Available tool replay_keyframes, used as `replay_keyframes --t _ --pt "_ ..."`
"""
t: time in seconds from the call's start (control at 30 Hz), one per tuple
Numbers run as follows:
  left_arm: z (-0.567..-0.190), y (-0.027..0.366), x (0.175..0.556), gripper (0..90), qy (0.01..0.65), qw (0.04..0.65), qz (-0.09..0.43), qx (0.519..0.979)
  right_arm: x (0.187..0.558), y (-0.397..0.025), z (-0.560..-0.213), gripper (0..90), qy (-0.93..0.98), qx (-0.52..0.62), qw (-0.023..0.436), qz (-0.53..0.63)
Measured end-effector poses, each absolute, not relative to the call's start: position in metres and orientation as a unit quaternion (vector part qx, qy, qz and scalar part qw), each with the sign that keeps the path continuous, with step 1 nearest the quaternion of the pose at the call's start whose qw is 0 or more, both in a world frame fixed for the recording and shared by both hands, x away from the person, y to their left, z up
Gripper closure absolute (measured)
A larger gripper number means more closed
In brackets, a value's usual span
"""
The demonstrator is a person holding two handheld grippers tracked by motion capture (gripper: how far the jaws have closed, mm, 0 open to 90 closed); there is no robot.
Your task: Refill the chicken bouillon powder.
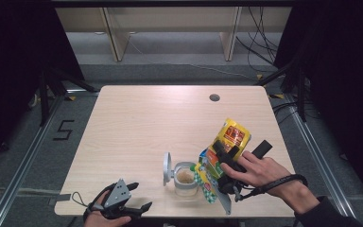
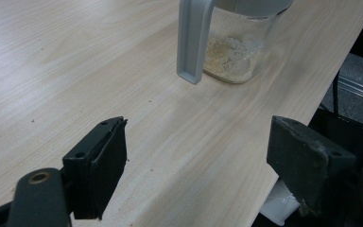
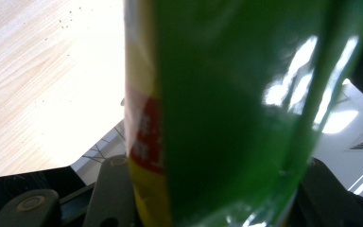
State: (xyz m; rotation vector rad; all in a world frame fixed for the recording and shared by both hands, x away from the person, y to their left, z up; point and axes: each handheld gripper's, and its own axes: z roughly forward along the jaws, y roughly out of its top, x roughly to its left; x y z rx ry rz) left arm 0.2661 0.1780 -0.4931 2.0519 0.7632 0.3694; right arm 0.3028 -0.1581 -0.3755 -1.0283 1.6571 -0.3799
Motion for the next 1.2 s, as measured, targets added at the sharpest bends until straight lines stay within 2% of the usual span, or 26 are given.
replay_keyframes --t 0.73,1.2 --pt "-0.4938 0.1765 0.2655 20.2 0.312 0.458 0.144 0.820 0.3027 -0.1585 -0.3723 56.2 0.699 -0.429 0.550 -0.159" --pt "-0.4933 0.1782 0.2666 20.2 0.306 0.445 0.151 0.828 0.3027 -0.1590 -0.3705 56.5 0.697 -0.430 0.551 -0.160"
